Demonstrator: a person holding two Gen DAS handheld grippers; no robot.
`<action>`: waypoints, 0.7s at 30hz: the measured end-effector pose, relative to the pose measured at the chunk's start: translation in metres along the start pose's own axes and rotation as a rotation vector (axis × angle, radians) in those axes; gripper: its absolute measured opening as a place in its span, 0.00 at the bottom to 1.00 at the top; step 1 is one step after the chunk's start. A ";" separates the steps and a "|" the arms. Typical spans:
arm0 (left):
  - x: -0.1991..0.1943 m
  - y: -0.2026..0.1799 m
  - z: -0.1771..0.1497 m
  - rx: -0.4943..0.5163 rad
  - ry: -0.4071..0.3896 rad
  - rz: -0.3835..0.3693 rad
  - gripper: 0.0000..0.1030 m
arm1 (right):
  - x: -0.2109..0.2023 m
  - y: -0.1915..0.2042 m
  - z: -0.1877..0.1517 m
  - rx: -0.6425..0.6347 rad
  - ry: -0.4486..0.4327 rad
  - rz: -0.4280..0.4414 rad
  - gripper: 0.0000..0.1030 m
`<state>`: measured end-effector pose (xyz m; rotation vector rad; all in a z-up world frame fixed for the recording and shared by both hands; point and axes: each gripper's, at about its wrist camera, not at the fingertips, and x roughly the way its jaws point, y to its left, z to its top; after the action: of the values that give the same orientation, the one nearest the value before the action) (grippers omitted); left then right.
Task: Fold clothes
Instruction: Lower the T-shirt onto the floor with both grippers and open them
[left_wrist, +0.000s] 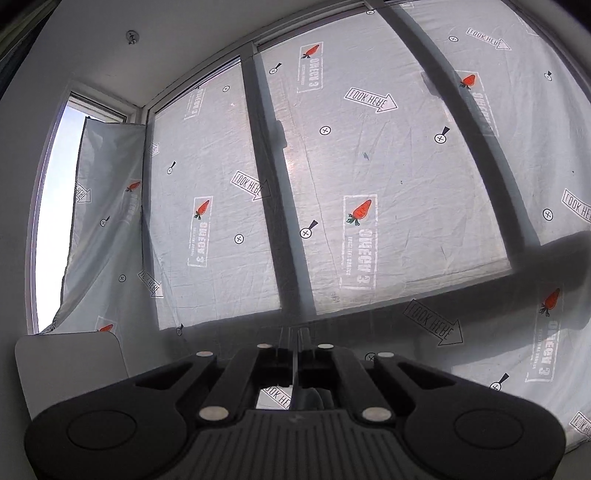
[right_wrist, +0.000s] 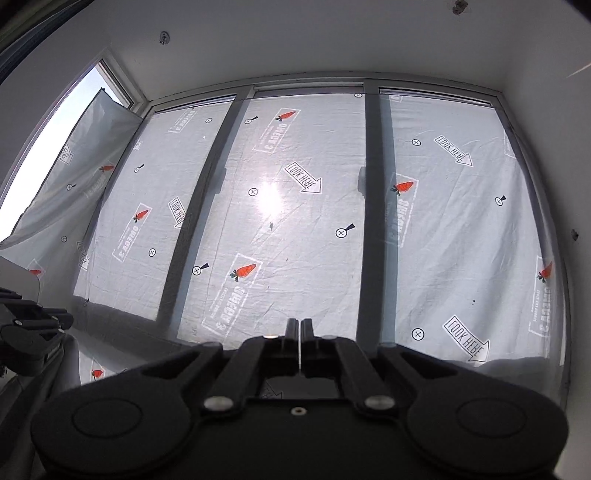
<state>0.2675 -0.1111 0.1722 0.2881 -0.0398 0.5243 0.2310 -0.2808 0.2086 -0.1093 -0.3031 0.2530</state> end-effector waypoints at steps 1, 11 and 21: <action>0.014 -0.004 -0.016 0.034 0.034 0.004 0.01 | 0.014 0.006 -0.020 -0.006 0.080 0.020 0.01; 0.118 0.007 -0.220 0.047 0.677 -0.231 0.05 | 0.092 0.097 -0.263 0.024 0.883 0.261 0.05; 0.137 0.022 -0.357 0.040 1.029 -0.253 0.29 | 0.121 0.169 -0.369 0.107 1.158 0.520 0.36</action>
<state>0.3627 0.0741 -0.1489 0.0340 0.9941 0.3725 0.4174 -0.1117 -0.1323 -0.2093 0.9041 0.6700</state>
